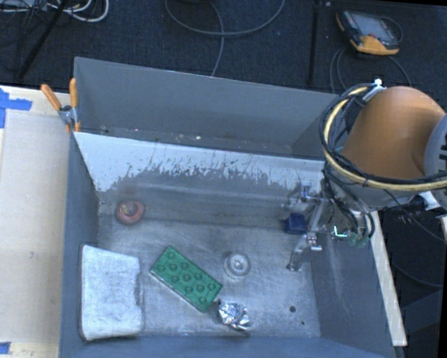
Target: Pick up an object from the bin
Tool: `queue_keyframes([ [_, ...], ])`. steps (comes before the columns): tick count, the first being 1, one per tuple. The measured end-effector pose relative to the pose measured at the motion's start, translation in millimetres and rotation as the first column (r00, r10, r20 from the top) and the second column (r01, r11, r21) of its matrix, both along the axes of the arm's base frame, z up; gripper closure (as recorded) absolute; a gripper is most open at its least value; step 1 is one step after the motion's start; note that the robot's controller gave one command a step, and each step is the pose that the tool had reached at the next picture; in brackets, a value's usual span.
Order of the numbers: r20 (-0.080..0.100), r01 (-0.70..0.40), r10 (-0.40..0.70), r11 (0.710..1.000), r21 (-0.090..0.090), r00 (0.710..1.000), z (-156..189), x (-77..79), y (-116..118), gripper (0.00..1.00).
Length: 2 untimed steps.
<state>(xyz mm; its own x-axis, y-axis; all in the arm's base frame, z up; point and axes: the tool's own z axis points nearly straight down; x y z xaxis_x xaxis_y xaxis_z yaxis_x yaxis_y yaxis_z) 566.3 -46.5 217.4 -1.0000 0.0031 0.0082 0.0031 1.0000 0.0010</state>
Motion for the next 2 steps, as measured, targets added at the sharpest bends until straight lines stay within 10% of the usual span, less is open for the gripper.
queue_keyframes([
  [1,0.002,-0.051,0.051,0.999,0.003,0.999,-58.5,-24.3,102.1,0.0],
  [2,0.005,-0.223,0.223,0.975,-0.003,0.975,-141.4,-24.4,147.4,0.0],
])
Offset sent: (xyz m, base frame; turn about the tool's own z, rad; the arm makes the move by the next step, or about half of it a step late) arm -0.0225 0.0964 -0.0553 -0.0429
